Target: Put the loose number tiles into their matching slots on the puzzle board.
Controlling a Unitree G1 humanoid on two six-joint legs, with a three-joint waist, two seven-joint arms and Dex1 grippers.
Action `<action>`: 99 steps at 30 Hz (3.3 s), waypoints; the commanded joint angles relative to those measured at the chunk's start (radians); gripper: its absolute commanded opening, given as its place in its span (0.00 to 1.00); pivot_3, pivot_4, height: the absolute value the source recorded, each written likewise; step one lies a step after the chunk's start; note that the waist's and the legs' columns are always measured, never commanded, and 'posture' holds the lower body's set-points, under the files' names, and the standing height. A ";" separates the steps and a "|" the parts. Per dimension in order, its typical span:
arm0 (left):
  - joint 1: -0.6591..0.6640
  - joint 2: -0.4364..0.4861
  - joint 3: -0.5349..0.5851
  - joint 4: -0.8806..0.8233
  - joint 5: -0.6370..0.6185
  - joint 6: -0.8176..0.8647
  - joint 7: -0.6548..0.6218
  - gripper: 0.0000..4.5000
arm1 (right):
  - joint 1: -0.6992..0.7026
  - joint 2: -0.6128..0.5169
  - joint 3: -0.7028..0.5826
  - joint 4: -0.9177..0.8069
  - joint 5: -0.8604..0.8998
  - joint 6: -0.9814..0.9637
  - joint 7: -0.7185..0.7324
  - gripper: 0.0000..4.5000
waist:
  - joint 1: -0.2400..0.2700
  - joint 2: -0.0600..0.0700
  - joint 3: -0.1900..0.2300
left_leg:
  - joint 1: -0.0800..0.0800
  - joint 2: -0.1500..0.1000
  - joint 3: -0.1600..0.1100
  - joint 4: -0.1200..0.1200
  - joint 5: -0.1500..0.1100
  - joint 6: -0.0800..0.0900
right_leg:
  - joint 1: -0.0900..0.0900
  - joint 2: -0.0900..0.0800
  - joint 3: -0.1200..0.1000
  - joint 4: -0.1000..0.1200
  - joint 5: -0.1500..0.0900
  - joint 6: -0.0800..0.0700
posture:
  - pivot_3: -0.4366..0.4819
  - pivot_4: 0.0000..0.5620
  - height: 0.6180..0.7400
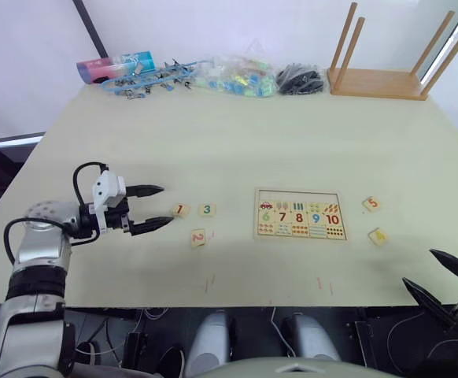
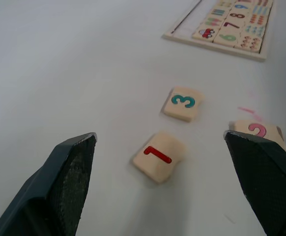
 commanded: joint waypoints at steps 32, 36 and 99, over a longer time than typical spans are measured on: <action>-0.446 0.003 -0.584 0.573 0.046 -0.436 -0.105 0.98 | -0.105 -0.068 0.028 0.033 0.025 -0.026 0.143 1.00 | 0.003 -0.004 0.003 | -0.001 0.000 -0.001 0.001 0.000 0.000 | 0.000 0.001 0.000 0.001 0.000 0.000 | 0.48 0.27 0.98; -0.441 0.010 -0.583 0.584 0.070 -0.456 -0.105 0.98 | -0.106 -0.070 0.026 0.037 0.026 -0.028 0.144 1.00 | 0.003 -0.004 0.003 | -0.001 0.000 -0.001 0.001 0.000 0.000 | 0.000 0.002 0.000 0.001 0.000 0.000 | 0.48 0.27 0.98; -0.412 -0.017 -0.394 0.561 0.070 -0.390 -0.105 0.22 | -0.136 -0.061 0.039 0.028 0.038 -0.018 0.114 1.00 | 0.003 -0.004 0.003 | -0.001 0.000 -0.001 0.003 0.000 0.000 | 0.000 0.002 0.000 0.003 0.000 0.000 | 0.48 0.27 0.98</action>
